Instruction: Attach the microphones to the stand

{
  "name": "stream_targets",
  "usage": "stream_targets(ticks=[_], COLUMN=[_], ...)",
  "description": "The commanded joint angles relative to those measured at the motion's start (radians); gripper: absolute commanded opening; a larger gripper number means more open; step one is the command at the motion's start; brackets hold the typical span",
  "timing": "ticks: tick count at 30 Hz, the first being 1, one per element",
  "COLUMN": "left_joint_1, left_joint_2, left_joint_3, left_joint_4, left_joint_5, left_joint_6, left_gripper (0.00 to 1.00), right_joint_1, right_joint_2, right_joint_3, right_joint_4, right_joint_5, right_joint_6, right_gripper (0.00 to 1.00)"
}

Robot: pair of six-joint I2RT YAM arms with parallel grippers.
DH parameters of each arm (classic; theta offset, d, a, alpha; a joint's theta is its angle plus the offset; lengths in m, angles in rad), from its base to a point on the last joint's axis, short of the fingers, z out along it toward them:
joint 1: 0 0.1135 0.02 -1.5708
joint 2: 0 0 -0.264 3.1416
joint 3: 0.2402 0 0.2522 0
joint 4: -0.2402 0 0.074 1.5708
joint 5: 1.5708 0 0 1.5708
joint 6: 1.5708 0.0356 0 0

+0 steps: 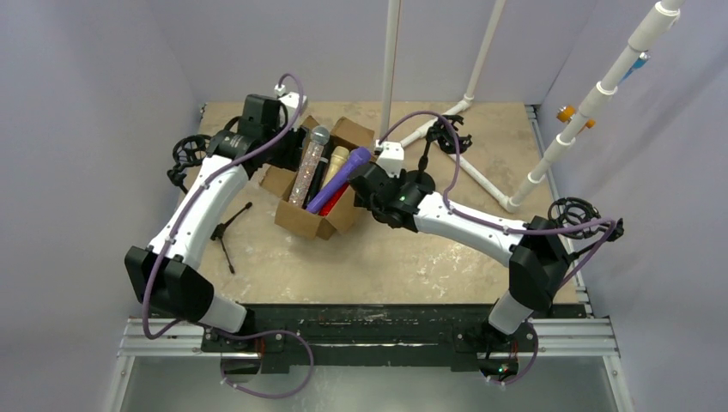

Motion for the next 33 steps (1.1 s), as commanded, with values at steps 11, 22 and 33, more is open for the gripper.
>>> stream_targets(ticks=[11,22,33], left_joint_1=[0.112,0.119,0.118], left_joint_2=[0.027,0.045,0.088], left_joint_3=[-0.157,-0.259,-0.276], left_joint_4=[0.063,0.097,0.024], left_joint_5=[0.028,0.054,0.196], left_joint_6=[0.046,0.144,0.181], left_gripper=[0.63,0.54,0.05], right_joint_1=[0.0,-0.044,-0.059], right_joint_2=[0.128,0.219,0.25], right_joint_3=[0.195,0.243,0.231], right_joint_4=[0.043,0.072,0.084], right_joint_5=[-0.156,-0.209,-0.246], right_joint_6=[0.033,0.028,0.023], right_gripper=[0.63,0.59,0.45])
